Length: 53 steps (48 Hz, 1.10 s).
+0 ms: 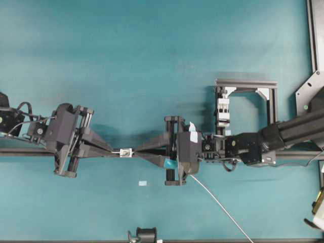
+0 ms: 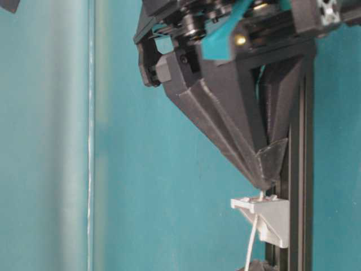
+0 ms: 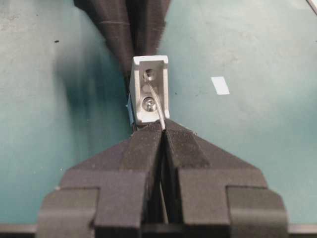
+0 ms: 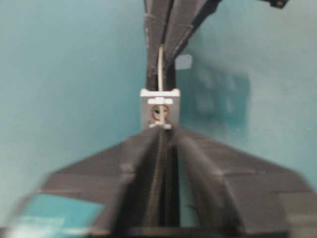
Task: Insert the wire into the hole on the left side and pull it with the left arm.
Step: 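Move the left gripper to the protruding wire tip and grasp it, then pull the wire leftward through the bracket with the left gripper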
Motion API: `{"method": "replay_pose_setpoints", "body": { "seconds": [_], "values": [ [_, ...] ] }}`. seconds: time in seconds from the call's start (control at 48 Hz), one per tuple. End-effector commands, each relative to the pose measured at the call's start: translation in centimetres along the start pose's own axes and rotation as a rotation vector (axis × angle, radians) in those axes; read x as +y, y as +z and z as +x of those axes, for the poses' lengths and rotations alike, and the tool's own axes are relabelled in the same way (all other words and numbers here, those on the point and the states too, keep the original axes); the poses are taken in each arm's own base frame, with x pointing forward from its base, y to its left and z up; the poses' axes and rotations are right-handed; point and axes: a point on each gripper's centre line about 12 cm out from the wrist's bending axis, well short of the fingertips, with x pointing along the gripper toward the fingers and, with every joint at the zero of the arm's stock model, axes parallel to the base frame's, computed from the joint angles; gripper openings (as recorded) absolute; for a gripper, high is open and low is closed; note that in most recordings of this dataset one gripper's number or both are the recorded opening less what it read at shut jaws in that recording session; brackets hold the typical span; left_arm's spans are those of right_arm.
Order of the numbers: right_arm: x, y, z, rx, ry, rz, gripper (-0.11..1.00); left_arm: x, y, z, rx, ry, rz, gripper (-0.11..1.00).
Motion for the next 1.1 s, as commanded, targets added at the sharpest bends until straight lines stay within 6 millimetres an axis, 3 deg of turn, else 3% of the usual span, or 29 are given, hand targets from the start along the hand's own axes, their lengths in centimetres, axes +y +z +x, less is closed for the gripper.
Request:
{"method": "replay_pose_setpoints", "body": {
  "seconds": [0.0, 0.104, 0.458, 1.083],
  "values": [
    [0.0, 0.8, -0.1, -0.008, 0.0, 0.006, 0.54, -0.3, 1.0, 0.1, -0.031, -0.01, 0.001, -0.11],
    [0.1, 1.3, -0.4, -0.013, 0.005, 0.008, 0.78, -0.3, 1.1, -0.1, -0.033, -0.01, 0.001, -0.11],
    [0.8, 2.9, -2.2, -0.011, 0.059, -0.012, 0.78, -0.3, 1.3, -1.9, 0.015, -0.007, 0.0, -0.11],
    [0.8, 3.3, -2.6, -0.002, 0.066, -0.01, 0.78, -1.3, 0.7, -8.8, 0.068, -0.051, -0.003, -0.11]
  ]
}}
